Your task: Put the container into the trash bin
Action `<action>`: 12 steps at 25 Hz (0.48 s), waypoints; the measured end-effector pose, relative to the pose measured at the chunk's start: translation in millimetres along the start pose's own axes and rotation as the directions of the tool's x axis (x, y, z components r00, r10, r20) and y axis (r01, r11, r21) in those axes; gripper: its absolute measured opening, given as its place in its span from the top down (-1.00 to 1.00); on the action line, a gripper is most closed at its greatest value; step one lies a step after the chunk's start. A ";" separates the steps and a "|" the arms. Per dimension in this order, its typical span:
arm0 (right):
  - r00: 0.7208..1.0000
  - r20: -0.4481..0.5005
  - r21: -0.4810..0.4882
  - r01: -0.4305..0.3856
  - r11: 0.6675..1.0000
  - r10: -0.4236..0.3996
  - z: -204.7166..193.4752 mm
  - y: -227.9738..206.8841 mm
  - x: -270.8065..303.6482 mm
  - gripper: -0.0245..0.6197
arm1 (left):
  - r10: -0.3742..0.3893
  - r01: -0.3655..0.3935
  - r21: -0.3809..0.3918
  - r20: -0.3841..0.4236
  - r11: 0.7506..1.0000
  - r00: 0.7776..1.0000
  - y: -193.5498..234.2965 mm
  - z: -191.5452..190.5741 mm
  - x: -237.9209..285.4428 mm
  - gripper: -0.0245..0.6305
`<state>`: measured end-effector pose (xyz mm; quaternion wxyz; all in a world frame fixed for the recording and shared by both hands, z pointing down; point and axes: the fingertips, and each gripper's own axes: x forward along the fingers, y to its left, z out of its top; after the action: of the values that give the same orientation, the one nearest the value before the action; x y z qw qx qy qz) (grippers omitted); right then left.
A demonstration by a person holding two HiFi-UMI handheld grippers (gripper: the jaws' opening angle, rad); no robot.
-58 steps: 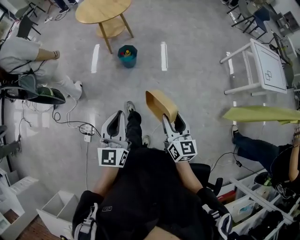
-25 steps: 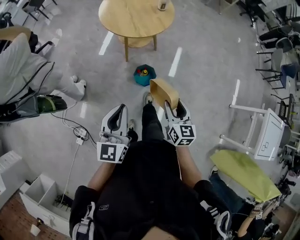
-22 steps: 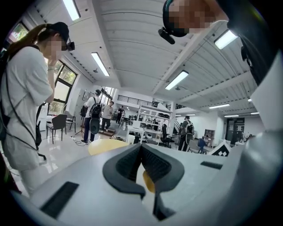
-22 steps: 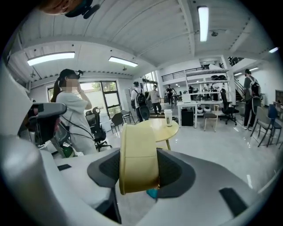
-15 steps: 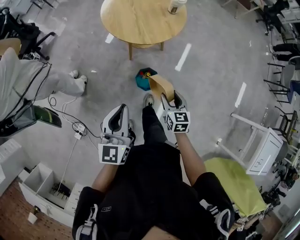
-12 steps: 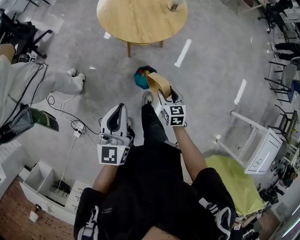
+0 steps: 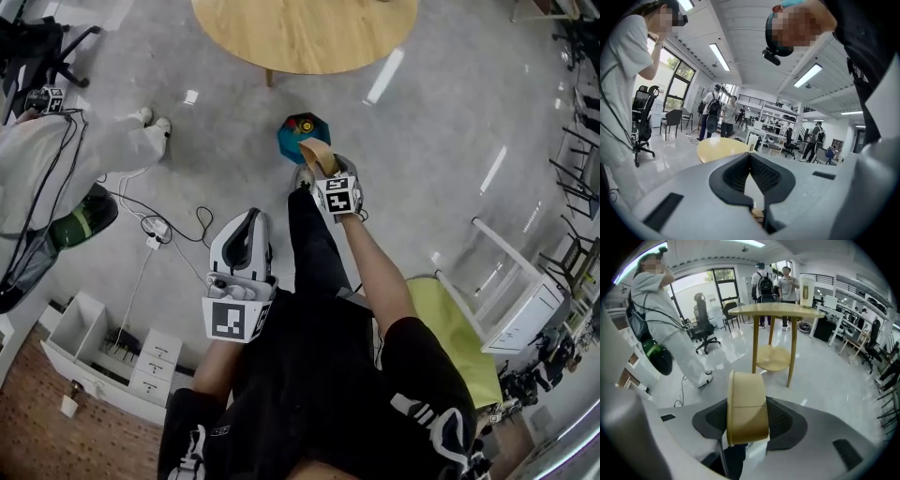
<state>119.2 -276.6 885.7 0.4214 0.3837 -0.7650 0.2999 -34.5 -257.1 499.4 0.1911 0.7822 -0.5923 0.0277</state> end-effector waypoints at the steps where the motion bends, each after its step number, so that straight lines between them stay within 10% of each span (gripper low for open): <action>1: 1.000 -0.024 -0.009 -0.001 1.000 0.001 -5.3 -0.5 14.6 0.21 | 0.001 -0.001 -0.002 -0.004 1.000 1.000 2.7 -4.7 4.9 0.90; 12: 0.988 -0.155 -0.061 -0.014 0.998 0.005 -50.9 -8.7 118.5 0.20 | 0.035 -0.038 -0.042 -0.068 0.998 0.997 26.3 -56.5 28.1 0.90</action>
<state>106.1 -281.0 1014.2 0.4897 0.3426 -0.7406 0.3071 -40.5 -270.1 566.3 0.2273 0.7657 -0.6001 0.0446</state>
